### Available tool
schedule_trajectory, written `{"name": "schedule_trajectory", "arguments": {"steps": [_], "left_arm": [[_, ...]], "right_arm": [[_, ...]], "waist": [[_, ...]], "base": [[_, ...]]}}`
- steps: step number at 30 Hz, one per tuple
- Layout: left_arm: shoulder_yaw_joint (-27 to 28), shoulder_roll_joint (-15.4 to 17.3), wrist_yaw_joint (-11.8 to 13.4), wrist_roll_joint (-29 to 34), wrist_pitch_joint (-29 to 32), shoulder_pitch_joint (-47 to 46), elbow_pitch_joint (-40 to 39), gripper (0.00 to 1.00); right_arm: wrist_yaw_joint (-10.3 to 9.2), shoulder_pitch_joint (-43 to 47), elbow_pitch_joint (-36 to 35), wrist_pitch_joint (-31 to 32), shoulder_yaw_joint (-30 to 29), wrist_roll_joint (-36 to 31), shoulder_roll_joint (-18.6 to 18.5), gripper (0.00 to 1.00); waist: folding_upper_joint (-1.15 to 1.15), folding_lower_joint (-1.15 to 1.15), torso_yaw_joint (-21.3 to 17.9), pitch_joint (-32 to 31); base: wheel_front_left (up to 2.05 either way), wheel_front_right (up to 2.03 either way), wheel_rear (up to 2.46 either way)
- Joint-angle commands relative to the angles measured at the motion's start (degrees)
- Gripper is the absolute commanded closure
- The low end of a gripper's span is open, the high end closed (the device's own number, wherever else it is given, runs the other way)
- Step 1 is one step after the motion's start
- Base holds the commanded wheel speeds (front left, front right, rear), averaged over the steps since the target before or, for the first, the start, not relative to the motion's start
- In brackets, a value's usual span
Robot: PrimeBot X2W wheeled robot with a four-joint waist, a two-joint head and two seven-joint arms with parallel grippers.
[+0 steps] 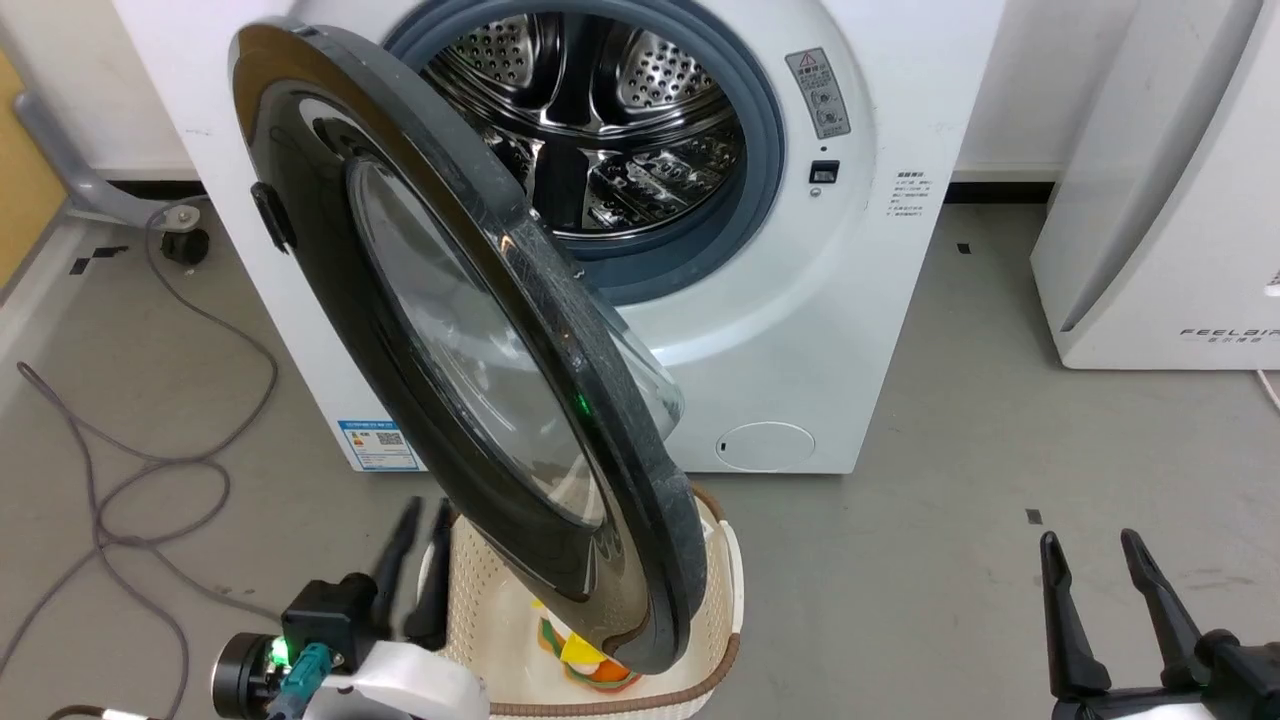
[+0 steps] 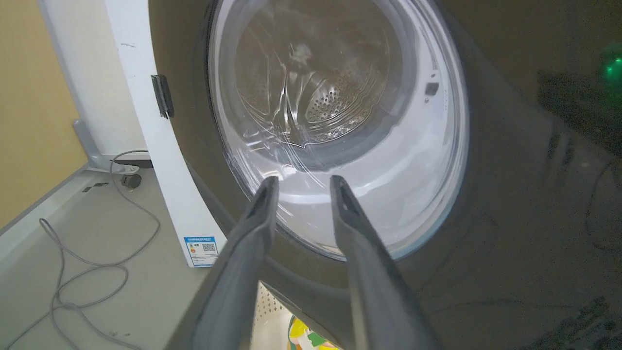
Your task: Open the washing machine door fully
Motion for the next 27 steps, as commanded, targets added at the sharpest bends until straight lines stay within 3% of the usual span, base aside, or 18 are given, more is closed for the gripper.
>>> {"name": "schedule_trajectory", "arguments": {"steps": [1,13,27], "left_arm": [[0.11,0.06,-0.15,0.11,-0.25,0.79,0.26,1.0],[-0.07,0.06,1.3,-2.35,-0.25,-1.31,-1.67,1.0],[1.27,0.06,6.48,-5.54,-0.25,-13.78,-19.19,1.0]], "right_arm": [[0.05,1.04,-0.5,0.25,0.03,-0.03,0.2,0.0],[0.05,0.9,-1.01,1.0,0.39,1.05,0.2,0.0],[0.05,-0.05,-0.81,0.69,0.52,1.76,0.2,0.0]], "waist": [[0.0,0.0,-0.08,-0.21],[0.0,0.0,-0.29,-0.02],[0.0,0.0,0.06,1.53]], "base": [[0.0,0.0,0.0],[0.0,0.0,0.0],[0.0,0.0,0.0]]}}
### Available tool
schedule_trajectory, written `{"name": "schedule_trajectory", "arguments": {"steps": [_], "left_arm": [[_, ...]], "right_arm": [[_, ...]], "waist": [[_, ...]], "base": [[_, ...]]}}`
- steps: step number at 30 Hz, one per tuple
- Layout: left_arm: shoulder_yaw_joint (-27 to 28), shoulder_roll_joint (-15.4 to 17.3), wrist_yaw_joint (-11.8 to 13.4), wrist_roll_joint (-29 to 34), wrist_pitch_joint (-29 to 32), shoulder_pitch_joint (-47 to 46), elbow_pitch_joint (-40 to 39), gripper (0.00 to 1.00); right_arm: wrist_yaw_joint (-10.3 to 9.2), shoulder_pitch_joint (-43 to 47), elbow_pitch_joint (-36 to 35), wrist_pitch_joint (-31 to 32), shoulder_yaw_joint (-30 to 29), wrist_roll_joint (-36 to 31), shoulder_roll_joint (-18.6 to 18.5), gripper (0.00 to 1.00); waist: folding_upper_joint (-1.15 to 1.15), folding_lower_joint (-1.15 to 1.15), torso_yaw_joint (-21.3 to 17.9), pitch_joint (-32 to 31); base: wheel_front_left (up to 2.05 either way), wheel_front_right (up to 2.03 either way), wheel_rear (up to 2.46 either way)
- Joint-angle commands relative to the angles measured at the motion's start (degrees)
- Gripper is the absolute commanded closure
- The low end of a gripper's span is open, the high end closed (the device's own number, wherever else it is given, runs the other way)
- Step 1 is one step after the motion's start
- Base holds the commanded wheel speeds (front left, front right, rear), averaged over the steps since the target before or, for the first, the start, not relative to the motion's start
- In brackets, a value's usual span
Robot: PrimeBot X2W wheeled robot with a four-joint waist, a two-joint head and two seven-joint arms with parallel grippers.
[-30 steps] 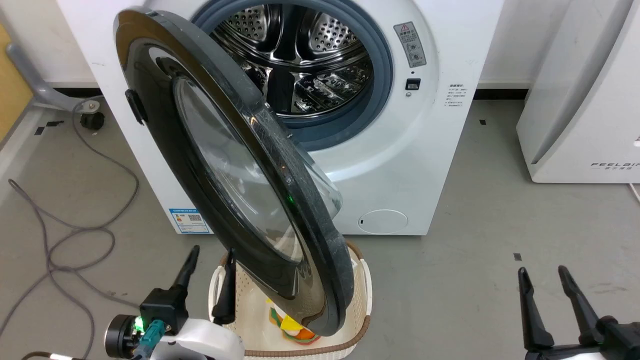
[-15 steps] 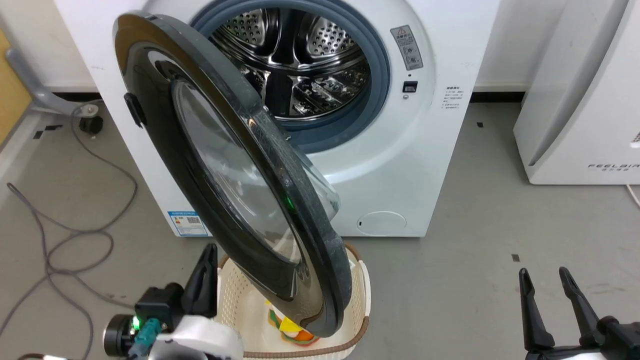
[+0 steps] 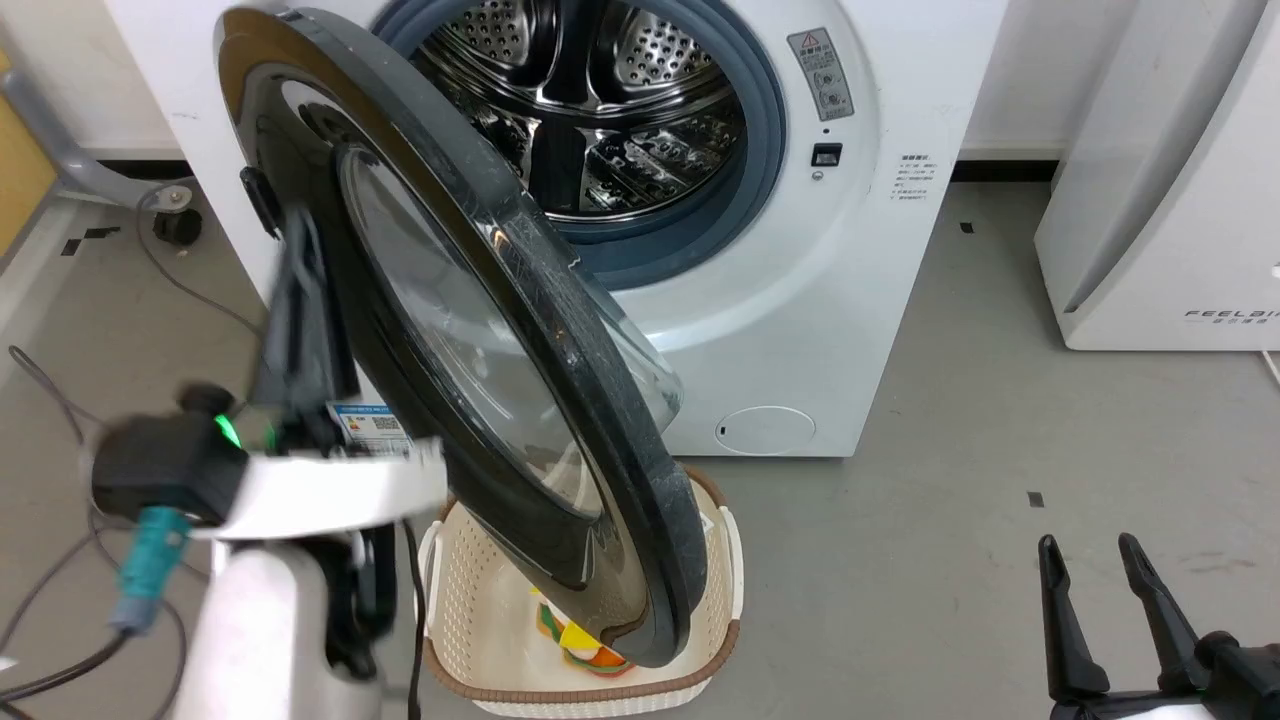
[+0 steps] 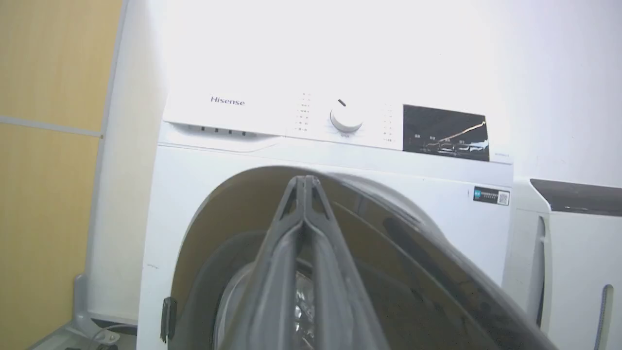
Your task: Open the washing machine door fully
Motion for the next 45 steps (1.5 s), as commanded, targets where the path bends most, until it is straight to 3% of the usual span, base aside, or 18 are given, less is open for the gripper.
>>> {"name": "schedule_trajectory", "arguments": {"steps": [1,8,14,21,29,36,45], "left_arm": [[-0.38,0.06,0.67,-0.37,-0.23,-2.36,-3.39,1.0],[-4.85,0.06,2.06,1.18,0.0,-6.46,-15.41,1.0],[-14.21,0.06,1.31,0.95,2.94,-6.73,-21.17,1.0],[-27.6,0.06,-0.93,0.0,8.7,-4.2,-20.72,1.0],[-39.37,0.06,-1.94,-7.03,17.88,2.86,-16.38,1.0],[-41.05,1.27,-0.16,-8.3,24.65,5.82,-10.47,1.0],[-37.46,0.88,2.99,-8.18,21.65,2.03,3.4,1.0]], "right_arm": [[0.05,-0.55,-0.2,-0.35,0.22,0.81,0.19,0.0],[0.05,-1.28,-0.52,-0.11,1.27,0.99,0.19,0.0],[0.05,-1.74,-0.81,-0.08,1.68,1.03,0.19,0.0],[0.05,-1.86,-1.13,-0.08,1.76,0.72,0.19,0.0],[0.05,-1.71,-0.38,-0.05,1.97,0.96,0.19,0.0],[0.05,-1.86,0.28,-0.31,2.37,1.0,0.19,0.0],[0.05,-2.1,1.82,-0.26,3.2,1.48,0.19,0.0]], "waist": [[0.0,0.0,-0.02,0.34],[0.0,0.0,-0.47,1.45],[0.0,0.0,-0.7,1.82],[0.0,0.0,-0.56,1.37],[0.0,0.0,-0.21,1.32],[0.0,0.0,-0.13,1.46],[0.0,0.0,-0.72,1.05]], "base": [[0.0,0.0,0.0],[0.0,0.0,0.0],[0.0,0.0,0.0],[0.0,0.0,0.0],[0.0,0.0,0.0],[0.0,0.0,0.0],[0.0,0.0,0.0]]}}
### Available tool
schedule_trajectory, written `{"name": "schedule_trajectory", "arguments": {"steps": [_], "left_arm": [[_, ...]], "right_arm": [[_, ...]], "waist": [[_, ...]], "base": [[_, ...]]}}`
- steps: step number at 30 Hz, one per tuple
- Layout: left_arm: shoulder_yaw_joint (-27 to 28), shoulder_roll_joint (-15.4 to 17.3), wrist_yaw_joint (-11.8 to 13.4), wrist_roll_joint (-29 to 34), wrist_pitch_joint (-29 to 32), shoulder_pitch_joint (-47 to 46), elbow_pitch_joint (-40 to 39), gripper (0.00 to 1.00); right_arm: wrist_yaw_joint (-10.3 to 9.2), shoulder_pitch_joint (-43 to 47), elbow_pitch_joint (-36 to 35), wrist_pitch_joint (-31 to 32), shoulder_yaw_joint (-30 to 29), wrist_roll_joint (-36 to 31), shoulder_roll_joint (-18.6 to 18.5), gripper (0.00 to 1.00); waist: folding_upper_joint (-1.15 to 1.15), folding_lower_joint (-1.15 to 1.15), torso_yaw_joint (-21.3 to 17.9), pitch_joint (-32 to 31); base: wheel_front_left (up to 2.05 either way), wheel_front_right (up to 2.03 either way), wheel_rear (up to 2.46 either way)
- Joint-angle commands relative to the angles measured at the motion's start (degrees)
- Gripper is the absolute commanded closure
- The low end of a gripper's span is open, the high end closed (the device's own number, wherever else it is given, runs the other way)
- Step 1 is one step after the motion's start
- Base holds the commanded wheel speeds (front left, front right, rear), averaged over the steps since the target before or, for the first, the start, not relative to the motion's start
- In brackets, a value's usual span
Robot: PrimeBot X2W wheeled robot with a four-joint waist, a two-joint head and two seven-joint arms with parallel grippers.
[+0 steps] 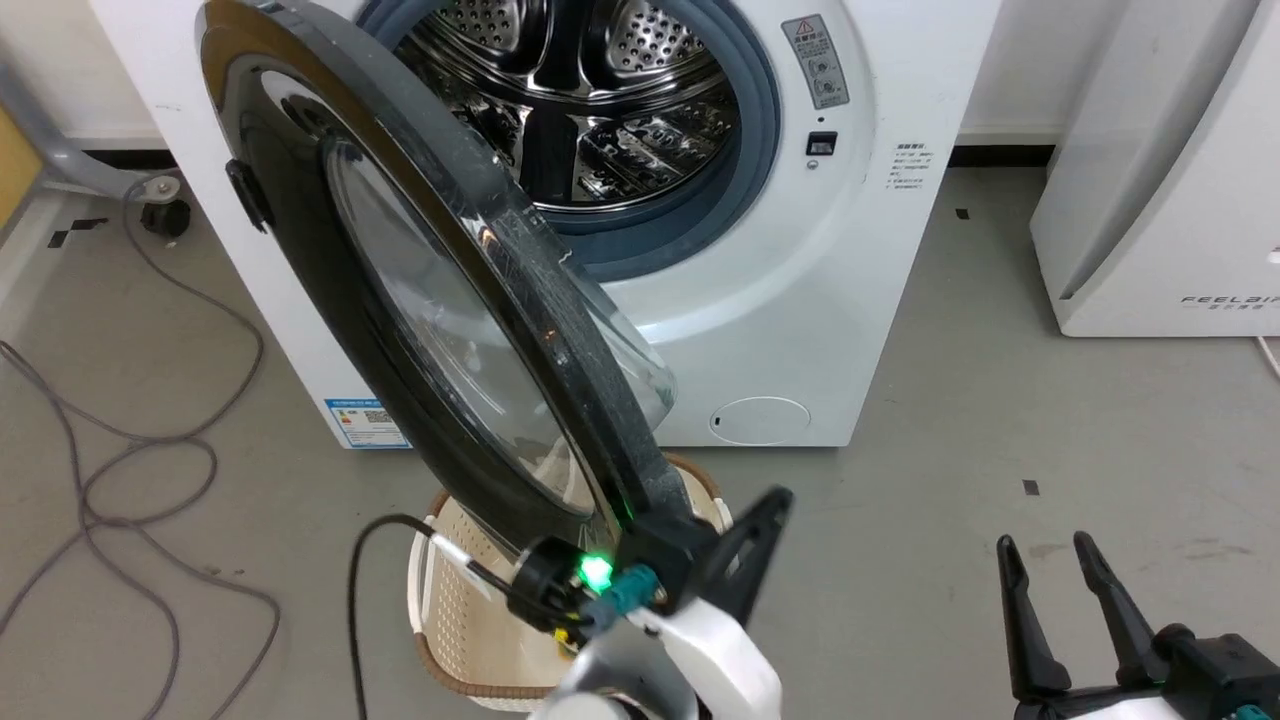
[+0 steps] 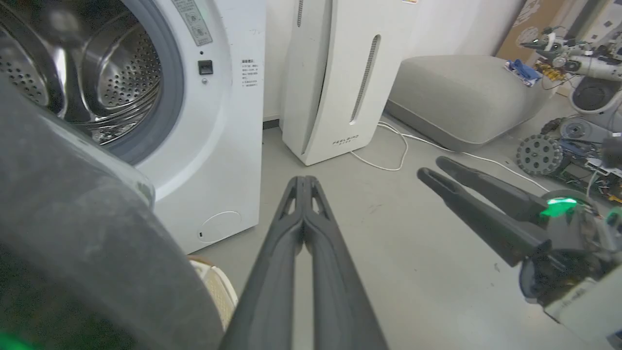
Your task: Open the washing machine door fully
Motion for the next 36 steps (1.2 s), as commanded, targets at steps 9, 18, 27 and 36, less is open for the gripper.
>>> {"name": "schedule_trajectory", "arguments": {"steps": [9,18,27,36], "left_arm": [[1.58,-0.81,2.76,-1.89,-4.43,-3.31,6.35,1.0],[2.53,0.02,5.7,-1.95,-5.38,-1.31,6.32,1.0],[4.16,1.55,8.8,-3.5,-6.23,4.88,-0.04,1.0],[5.7,6.04,13.72,-1.17,-6.0,11.83,-9.61,1.0]], "right_arm": [[0.05,-0.41,1.09,-0.09,0.35,0.87,0.18,0.0],[0.05,0.02,0.77,-0.54,0.2,1.38,0.18,0.0],[0.05,0.61,0.74,-0.23,0.52,1.8,0.18,0.0],[0.05,1.34,0.85,-0.46,0.76,1.68,0.18,0.0]], "waist": [[0.0,0.0,-0.74,-0.5],[0.0,0.0,1.38,-0.87],[0.0,0.0,4.88,-2.02],[0.0,0.0,9.26,-2.54]], "base": [[0.0,0.0,0.0],[0.0,0.0,0.0],[0.0,0.0,0.0],[0.0,0.0,0.0]]}}
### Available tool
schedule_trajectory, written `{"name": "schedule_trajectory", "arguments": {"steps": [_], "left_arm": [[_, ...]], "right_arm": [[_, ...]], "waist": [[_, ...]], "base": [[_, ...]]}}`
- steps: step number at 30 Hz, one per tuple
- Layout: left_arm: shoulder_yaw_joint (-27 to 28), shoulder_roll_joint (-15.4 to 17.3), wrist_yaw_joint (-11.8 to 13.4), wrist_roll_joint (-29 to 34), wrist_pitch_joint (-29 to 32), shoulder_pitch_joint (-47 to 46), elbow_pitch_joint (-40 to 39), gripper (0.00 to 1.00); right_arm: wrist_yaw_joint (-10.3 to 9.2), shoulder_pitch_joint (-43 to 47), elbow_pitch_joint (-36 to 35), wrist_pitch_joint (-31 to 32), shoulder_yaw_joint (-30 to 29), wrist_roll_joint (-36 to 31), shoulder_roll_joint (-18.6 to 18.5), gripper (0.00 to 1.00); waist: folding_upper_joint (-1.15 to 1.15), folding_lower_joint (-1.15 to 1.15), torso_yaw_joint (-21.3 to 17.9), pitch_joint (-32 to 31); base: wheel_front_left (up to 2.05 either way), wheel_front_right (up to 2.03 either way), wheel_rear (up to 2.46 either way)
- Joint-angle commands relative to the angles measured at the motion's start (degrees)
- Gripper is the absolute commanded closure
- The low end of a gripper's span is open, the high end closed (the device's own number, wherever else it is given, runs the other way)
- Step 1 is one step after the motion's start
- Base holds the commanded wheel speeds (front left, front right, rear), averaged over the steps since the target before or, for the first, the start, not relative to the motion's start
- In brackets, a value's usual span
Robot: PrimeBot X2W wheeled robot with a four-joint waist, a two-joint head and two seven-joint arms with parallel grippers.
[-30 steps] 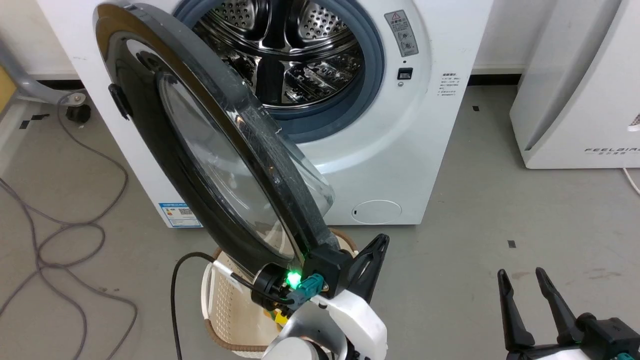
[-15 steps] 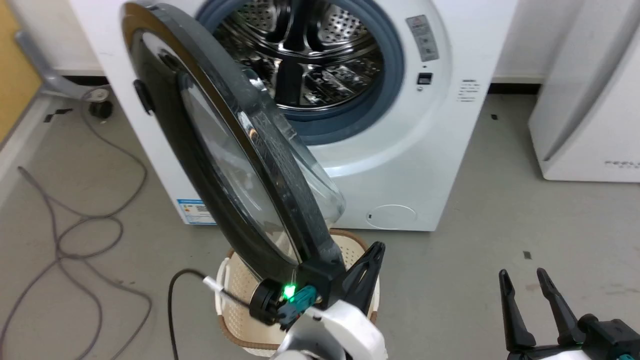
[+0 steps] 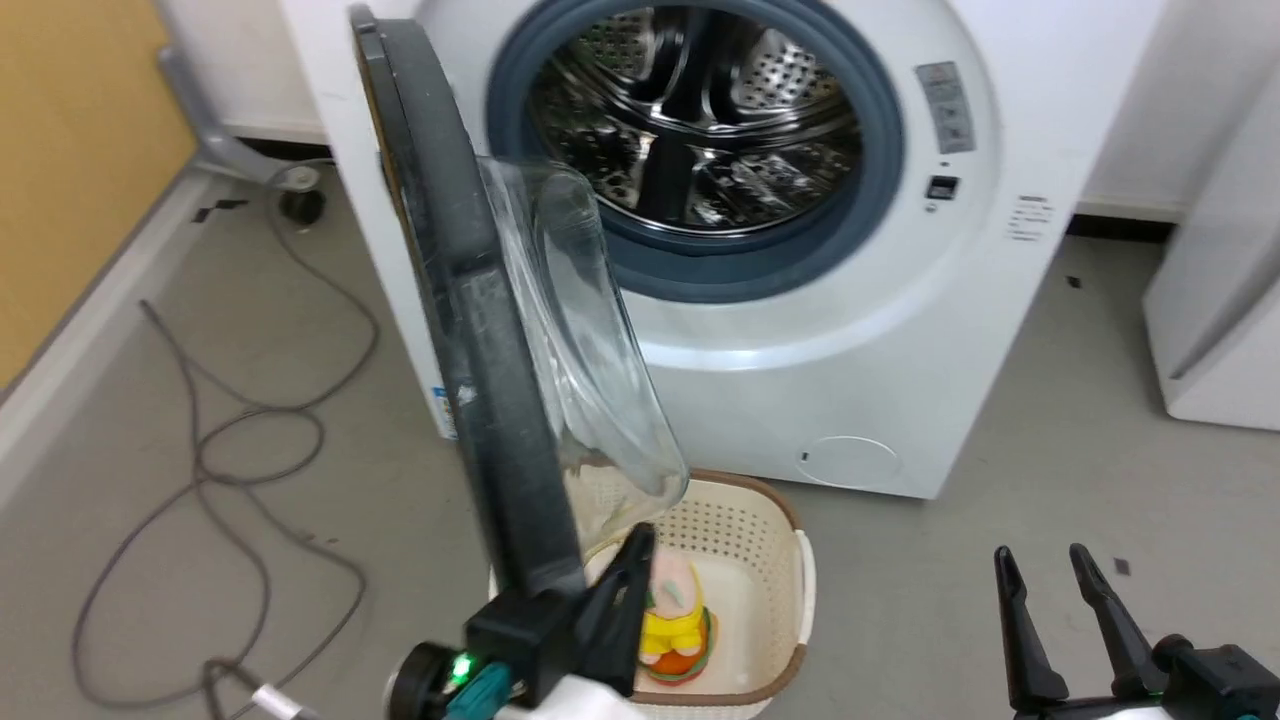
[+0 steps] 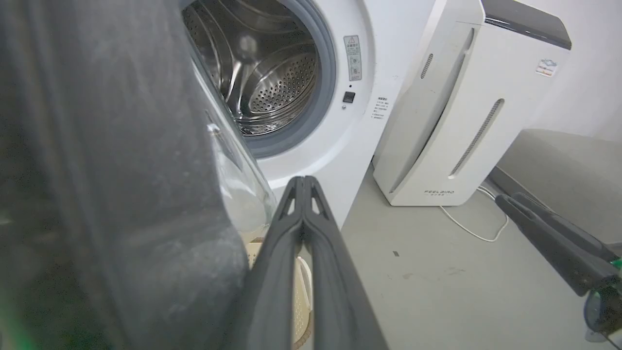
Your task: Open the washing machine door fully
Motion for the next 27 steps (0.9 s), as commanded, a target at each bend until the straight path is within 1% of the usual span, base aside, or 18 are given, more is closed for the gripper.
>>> {"name": "schedule_trajectory", "arguments": {"steps": [1,8,13,16,20,27], "left_arm": [[1.18,1.44,1.48,0.63,0.26,1.97,-1.67,1.0],[4.49,4.65,6.26,2.14,0.35,7.11,-7.71,1.0],[7.37,6.01,8.22,2.15,-1.09,9.12,-9.91,1.0],[9.61,6.84,8.52,1.74,-2.96,9.26,-9.57,1.0],[13.01,8.31,8.31,0.6,-4.94,8.6,-6.81,1.0],[20.4,11.6,6.94,-2.42,-8.55,5.09,0.61,1.0]], "right_arm": [[0.05,0.65,-0.21,-0.07,0.0,0.07,0.17,0.0],[0.05,1.11,-0.85,0.08,-0.32,-0.01,0.17,0.0],[0.05,1.28,-1.27,0.18,-0.93,-0.18,0.17,0.0],[0.05,1.02,-2.0,0.33,-0.8,-0.61,0.17,0.0],[0.05,0.63,-3.0,0.68,-0.51,-0.8,0.17,0.0],[0.05,0.6,-4.25,1.46,0.16,-0.92,0.17,0.0]], "waist": [[0.0,0.0,1.7,-0.03],[0.0,0.0,6.93,0.16],[0.0,0.0,10.81,0.18],[0.0,0.0,12.33,0.37],[0.0,0.0,13.35,0.69],[0.0,0.0,12.8,1.31]], "base": [[0.0,0.0,0.0],[0.0,0.0,0.0],[0.0,0.0,0.0],[0.0,0.0,0.0],[0.0,0.0,0.0],[0.0,0.0,0.0]]}}
